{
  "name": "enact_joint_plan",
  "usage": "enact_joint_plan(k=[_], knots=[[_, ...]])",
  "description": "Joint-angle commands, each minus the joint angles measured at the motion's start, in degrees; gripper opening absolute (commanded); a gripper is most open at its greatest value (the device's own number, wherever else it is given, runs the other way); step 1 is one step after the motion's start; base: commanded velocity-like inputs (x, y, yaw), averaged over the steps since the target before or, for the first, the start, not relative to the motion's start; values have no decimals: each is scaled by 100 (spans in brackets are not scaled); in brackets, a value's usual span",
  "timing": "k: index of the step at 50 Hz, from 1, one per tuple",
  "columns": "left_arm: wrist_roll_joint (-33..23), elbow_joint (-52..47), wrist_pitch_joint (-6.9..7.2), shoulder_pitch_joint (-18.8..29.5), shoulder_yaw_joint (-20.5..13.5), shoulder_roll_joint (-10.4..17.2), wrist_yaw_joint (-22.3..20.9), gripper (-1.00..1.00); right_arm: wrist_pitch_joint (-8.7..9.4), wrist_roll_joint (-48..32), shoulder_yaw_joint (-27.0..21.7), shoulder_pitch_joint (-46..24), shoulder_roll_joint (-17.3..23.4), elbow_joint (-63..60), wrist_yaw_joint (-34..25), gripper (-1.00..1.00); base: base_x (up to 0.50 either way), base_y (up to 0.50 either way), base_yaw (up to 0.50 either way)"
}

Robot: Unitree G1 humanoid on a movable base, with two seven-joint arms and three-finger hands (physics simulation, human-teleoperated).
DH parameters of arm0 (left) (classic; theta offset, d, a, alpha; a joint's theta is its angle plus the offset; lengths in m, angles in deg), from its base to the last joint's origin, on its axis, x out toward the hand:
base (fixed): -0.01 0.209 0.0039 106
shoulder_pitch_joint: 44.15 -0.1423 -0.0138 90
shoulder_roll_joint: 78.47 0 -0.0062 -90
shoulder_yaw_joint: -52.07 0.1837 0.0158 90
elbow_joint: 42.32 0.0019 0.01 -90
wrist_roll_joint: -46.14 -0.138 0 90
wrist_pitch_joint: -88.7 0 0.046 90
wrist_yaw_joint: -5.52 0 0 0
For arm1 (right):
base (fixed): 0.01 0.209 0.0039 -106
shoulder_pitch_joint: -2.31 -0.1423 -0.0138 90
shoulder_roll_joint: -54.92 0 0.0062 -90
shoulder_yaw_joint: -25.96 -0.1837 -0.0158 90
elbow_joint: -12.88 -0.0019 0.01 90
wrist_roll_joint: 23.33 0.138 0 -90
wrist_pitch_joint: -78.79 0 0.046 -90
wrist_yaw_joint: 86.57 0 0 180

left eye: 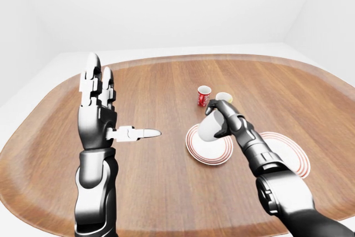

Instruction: Put the white mug on the left plate.

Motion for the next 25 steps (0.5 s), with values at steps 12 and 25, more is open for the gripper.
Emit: enact_joint_plan(k=[12, 25], knots=[[31, 13, 0, 26, -50, 26, 0, 100, -138, -907, 210, -251, -36, 638, 1028, -100, 0, 0, 0], [17, 30, 0, 11, -41, 23, -3, 100, -138, -1115, 289, -319, -179, 1084, 1181, -100, 0, 0, 0]])
